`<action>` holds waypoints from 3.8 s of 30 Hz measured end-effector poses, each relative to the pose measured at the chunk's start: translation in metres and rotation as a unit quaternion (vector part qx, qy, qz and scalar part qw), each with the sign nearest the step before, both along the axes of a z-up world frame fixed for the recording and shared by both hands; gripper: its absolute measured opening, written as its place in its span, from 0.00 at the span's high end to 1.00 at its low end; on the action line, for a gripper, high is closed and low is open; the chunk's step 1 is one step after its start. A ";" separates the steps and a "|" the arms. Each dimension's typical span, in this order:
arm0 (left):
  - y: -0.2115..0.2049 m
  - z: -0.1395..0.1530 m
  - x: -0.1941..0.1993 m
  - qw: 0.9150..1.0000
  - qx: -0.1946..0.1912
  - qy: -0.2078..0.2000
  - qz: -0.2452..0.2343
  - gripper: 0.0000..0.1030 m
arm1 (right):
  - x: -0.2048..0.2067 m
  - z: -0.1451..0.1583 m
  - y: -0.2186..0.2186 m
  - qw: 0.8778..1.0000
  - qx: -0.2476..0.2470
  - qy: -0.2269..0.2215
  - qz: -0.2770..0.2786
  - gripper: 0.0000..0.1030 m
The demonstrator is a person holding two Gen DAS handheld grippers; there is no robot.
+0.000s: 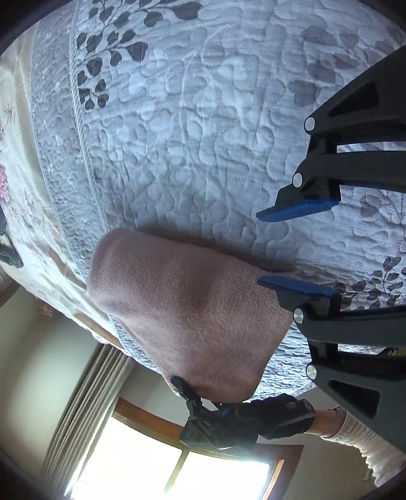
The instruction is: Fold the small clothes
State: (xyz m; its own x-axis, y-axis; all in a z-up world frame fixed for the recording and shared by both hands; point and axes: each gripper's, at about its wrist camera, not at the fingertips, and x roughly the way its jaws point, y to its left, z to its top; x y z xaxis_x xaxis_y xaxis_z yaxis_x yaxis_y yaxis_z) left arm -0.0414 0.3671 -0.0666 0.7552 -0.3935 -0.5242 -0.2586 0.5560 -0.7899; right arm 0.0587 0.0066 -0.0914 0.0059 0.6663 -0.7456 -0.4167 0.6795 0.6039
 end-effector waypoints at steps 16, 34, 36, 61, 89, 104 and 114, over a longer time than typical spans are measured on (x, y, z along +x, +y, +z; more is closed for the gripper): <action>0.015 -0.087 -0.012 0.998 -0.040 0.048 0.005 0.83 | -0.016 -0.045 0.074 0.995 0.003 0.087 0.039 0.72; 0.053 -0.048 -0.036 0.998 -0.010 0.047 0.027 0.49 | -0.028 -0.052 0.055 0.997 -0.008 0.068 0.029 0.70; 0.064 -0.049 -0.022 0.998 -0.017 0.053 0.032 0.46 | -0.029 -0.054 0.057 0.997 -0.005 0.070 0.027 0.70; 0.065 -0.052 0.000 0.993 0.070 0.096 -0.014 0.39 | -0.025 -0.032 0.070 0.998 -0.035 0.013 0.049 0.61; 0.011 -0.090 0.042 0.988 -0.045 0.074 -0.129 0.54 | 0.071 -0.065 0.109 0.990 0.107 0.097 0.007 0.33; -0.139 -0.019 0.000 0.978 -0.085 -0.022 -0.188 0.56 | 0.000 0.029 -0.048 0.995 0.097 0.034 0.000 0.40; -0.196 -0.075 -0.016 0.974 -0.047 0.048 -0.217 0.54 | -0.053 -0.032 -0.105 0.997 0.043 0.049 -0.038 0.37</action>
